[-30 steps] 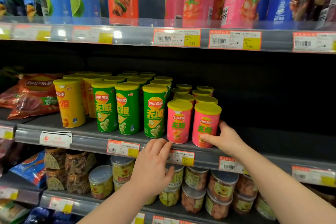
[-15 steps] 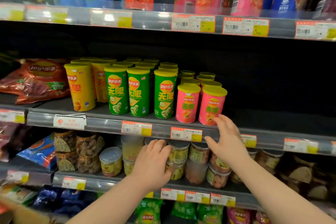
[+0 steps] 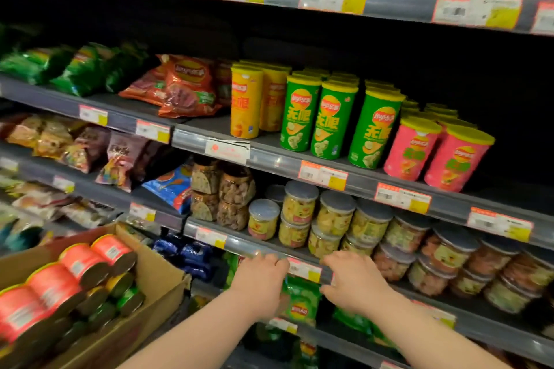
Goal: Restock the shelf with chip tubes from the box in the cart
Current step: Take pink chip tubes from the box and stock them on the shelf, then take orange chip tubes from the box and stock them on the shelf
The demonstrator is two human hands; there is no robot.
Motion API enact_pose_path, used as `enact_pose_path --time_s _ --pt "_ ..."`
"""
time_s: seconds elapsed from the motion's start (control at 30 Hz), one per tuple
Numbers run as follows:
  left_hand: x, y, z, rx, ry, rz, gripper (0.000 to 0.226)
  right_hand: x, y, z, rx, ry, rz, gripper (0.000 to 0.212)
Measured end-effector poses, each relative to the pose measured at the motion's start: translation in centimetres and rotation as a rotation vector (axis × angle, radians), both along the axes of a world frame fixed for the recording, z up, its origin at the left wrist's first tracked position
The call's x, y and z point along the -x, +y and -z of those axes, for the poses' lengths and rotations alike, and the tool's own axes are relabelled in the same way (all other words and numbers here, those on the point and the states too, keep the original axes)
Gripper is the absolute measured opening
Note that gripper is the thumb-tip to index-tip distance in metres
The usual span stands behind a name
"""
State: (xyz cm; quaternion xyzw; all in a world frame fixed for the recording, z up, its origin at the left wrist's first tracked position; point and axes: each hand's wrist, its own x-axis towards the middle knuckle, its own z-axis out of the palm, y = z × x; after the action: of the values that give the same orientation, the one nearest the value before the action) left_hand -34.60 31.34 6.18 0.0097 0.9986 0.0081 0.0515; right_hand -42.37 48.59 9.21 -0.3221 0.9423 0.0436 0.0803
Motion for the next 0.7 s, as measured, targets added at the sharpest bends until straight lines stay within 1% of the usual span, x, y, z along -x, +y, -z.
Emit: enact_pose_path --time_s 0.17,0.27,0.37,0.53,0.7 --pt "-5.3 -4.6 1.7 -0.027 -0.053 -0.137 0.055 -3.2 -6.0 1.5 -0.065 -0.064 -0.129 0.050" --pt "-8.8 -7.4 2.4 -0.019 -0.075 -0.234 0.050 -5.2 -9.7 2.3 -0.086 -0.116 -0.201 0.045" --pt "-12.6 -10.3 3.1 -0.036 -0.092 -0.335 0.052 -7.6 -13.1 2.9 -0.096 -0.138 -0.274 0.040" --pt "-18.3 -14.0 4.1 -0.079 -0.120 -0.500 0.052 -11.4 -18.0 4.2 -0.140 -0.174 -0.394 0.048" --pt "-22.2 -16.3 5.0 -0.117 -0.125 -0.632 0.055 -13.6 -22.0 4.4 -0.209 -0.193 -0.489 0.049"
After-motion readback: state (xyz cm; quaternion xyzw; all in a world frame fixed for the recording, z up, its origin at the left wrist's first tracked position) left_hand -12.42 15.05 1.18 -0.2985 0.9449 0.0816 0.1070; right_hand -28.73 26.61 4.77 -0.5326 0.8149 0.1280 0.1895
